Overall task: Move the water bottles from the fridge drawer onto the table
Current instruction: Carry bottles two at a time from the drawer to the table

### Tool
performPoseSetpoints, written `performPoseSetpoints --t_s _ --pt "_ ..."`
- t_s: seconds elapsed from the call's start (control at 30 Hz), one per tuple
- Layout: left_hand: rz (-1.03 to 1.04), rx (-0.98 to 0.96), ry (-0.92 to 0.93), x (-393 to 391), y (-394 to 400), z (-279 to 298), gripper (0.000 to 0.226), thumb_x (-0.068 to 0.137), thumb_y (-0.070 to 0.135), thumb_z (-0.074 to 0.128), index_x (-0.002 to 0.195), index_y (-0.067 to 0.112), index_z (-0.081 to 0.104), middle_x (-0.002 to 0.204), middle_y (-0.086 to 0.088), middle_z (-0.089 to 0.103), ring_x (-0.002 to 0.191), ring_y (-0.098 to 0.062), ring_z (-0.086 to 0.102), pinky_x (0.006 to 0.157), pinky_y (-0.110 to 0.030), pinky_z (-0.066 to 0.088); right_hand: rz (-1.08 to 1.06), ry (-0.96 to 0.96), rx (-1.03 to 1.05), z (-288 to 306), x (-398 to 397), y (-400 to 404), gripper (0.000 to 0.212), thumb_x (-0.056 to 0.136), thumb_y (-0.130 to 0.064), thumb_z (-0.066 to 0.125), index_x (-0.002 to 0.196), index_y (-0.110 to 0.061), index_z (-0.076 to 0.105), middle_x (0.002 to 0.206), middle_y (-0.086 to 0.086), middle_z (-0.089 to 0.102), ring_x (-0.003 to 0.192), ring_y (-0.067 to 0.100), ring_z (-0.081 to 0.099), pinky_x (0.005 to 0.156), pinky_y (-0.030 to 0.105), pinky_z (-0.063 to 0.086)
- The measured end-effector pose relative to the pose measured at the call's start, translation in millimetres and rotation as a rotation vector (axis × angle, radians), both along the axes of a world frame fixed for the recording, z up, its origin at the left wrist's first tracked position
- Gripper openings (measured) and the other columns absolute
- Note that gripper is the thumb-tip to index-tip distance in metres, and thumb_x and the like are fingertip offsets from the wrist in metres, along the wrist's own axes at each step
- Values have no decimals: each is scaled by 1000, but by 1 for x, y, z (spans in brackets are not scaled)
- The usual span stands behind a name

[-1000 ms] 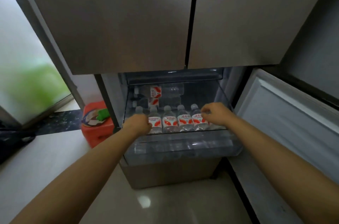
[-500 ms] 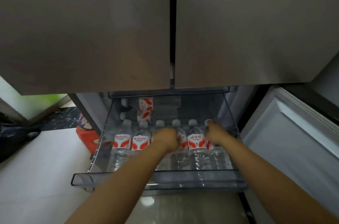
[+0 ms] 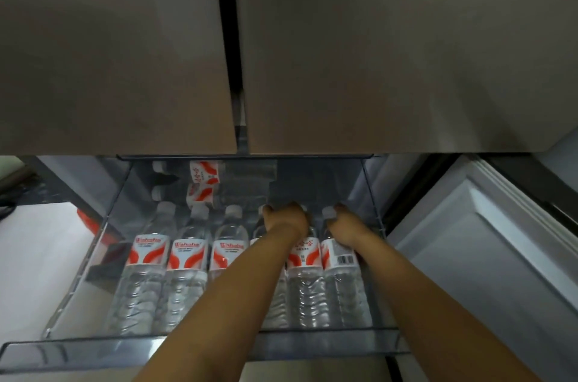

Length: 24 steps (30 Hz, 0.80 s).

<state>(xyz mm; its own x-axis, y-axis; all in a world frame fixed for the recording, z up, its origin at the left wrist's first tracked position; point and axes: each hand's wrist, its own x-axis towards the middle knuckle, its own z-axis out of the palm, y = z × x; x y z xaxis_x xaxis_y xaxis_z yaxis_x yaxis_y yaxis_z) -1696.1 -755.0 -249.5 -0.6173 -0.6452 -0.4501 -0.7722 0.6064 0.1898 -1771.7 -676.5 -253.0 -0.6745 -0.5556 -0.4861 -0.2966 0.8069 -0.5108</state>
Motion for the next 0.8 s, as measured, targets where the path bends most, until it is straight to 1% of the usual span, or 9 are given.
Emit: performPoseSetpoints --t_s 0.1,0.27,0.47,0.53,0.6,0.63,0.67,0.7,0.8 --pt "68 57 37 -9 -4 -4 41 100 37 28 116 11 55 124 -11 60 121 -26 48 105 -39 28 -33 -5 12 -6 -5 -4 31 94 -16 37 122 -2 43 123 22 55 112 36 55 91 35 44" --pt "175 167 132 -4 -8 1 40 97 37 36 121 9 53 130 -12 57 124 -27 49 103 -36 33 -70 -26 -29 0 -6 -5 35 91 -16 46 122 -2 42 125 21 54 113 35 54 86 34 44" --pt "334 402 431 14 -12 18 38 92 27 52 118 0 57 116 -17 63 107 -30 61 87 -32 47 -186 -143 -246 29 -3 2 34 81 -10 59 114 -5 54 106 12 61 91 27 59 69 26 43" --pt "396 520 556 24 -12 29 28 91 21 56 109 0 60 99 -12 63 97 -27 62 80 -30 47 -203 -173 -325 45 1 7 30 78 -6 61 108 -3 60 97 12 61 87 25 58 70 27 44" --pt "430 607 646 36 -9 42 12 91 18 56 84 9 61 80 -5 59 79 -21 58 69 -27 45 -187 -195 -385 58 7 13 17 75 -3 62 93 -5 63 85 10 61 80 24 58 67 26 45" --pt "446 635 682 42 -7 47 16 91 18 56 76 14 56 74 -3 57 73 -19 56 64 -26 43 -178 -200 -405 64 11 17 9 75 -2 62 80 -9 60 77 7 59 73 22 57 64 26 44" --pt "471 666 715 48 -3 53 19 92 19 55 74 17 53 72 -2 56 71 -18 54 62 -25 42 -163 -197 -429 68 14 21 14 75 -2 62 70 -13 56 70 4 56 67 19 55 62 26 42" --pt "504 714 749 53 1 56 19 93 22 54 75 18 53 73 -3 56 73 -19 55 63 -25 43 -136 -198 -453 70 16 26 22 75 -3 64 65 -17 50 67 2 54 64 16 53 61 26 41" --pt "561 771 860 67 15 64 18 94 27 52 77 21 53 81 -3 60 86 -24 57 80 -36 46 -71 -154 -489 78 26 39 31 77 -12 70 67 -23 43 70 -2 51 65 13 51 59 24 41"
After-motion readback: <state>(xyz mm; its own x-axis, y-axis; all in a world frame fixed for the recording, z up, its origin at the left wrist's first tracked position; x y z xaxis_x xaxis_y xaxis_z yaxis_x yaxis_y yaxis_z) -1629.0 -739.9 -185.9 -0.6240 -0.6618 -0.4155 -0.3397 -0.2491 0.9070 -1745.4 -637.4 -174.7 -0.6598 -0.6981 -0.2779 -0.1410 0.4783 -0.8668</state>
